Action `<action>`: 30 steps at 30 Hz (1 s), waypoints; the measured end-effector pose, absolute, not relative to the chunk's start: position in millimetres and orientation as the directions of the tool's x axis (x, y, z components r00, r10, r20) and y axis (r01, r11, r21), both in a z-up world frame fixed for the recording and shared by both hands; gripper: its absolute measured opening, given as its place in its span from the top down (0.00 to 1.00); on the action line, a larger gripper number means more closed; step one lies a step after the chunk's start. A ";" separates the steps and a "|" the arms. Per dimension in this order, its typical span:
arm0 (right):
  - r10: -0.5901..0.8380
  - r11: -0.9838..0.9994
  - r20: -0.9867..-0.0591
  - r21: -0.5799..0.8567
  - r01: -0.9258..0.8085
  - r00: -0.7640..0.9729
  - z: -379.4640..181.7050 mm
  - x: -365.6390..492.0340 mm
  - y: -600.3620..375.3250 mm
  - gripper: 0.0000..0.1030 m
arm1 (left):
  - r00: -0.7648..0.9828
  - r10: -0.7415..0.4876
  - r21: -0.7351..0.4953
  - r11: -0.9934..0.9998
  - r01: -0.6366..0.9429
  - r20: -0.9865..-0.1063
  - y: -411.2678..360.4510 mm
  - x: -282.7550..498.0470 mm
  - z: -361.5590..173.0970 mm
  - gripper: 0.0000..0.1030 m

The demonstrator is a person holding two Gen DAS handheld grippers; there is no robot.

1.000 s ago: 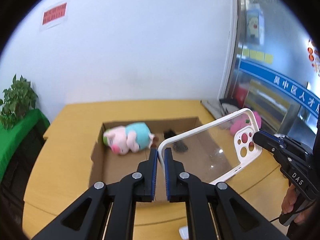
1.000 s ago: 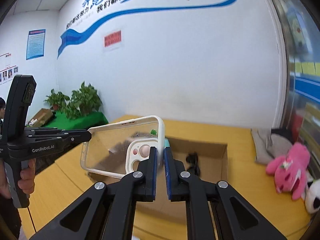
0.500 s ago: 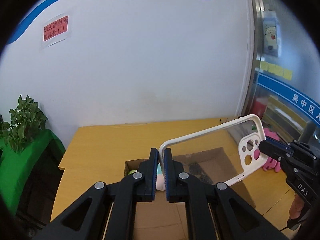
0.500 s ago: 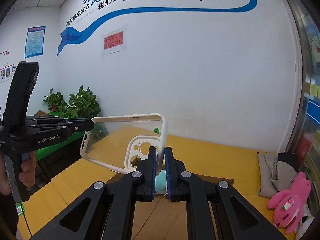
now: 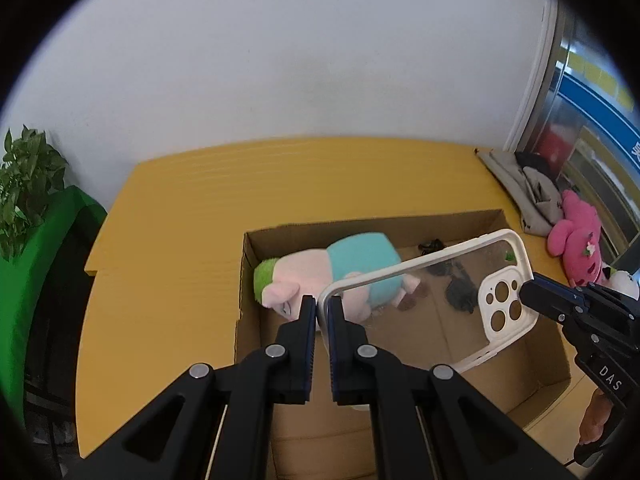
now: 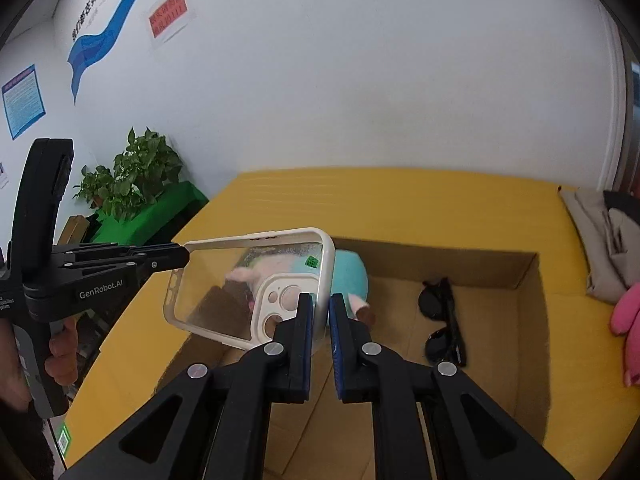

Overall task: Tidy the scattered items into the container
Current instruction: 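Carry the phone case over the box and lower it inside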

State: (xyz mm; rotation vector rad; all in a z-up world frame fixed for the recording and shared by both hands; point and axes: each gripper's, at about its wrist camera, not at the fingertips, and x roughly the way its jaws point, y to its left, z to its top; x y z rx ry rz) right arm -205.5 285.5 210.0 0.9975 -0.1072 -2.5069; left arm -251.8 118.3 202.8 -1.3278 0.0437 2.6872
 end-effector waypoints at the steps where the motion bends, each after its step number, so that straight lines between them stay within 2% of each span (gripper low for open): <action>1: -0.422 -0.902 -0.654 0.231 0.366 -0.628 198.2 -208.9 282.8 0.91 | -0.580 0.117 -0.044 -0.989 -0.138 -0.806 115.4 -255.0 192.7 0.95; 7: -0.386 -0.911 -0.758 0.221 0.349 -0.526 133.5 -218.6 267.3 0.91 | -0.508 0.073 -0.010 -0.992 -0.125 -0.859 105.7 -266.6 145.2 0.95; 11: -0.362 -0.907 -0.807 0.188 0.377 -0.467 116.2 -224.8 252.1 0.90 | -0.461 0.050 0.004 -0.993 -0.116 -0.886 103.5 -269.1 118.2 0.95; 16: -0.342 -0.903 -0.841 0.172 0.393 -0.418 105.0 -232.9 245.0 0.90 | -0.401 0.012 0.042 -0.991 -0.126 -0.916 104.5 -273.3 86.8 0.95; 30: -0.275 -0.879 -0.926 0.133 0.457 -0.260 55.8 -247.9 229.9 0.89 | -0.302 -0.107 0.151 -0.980 -0.127 -0.947 116.2 -289.1 43.5 0.96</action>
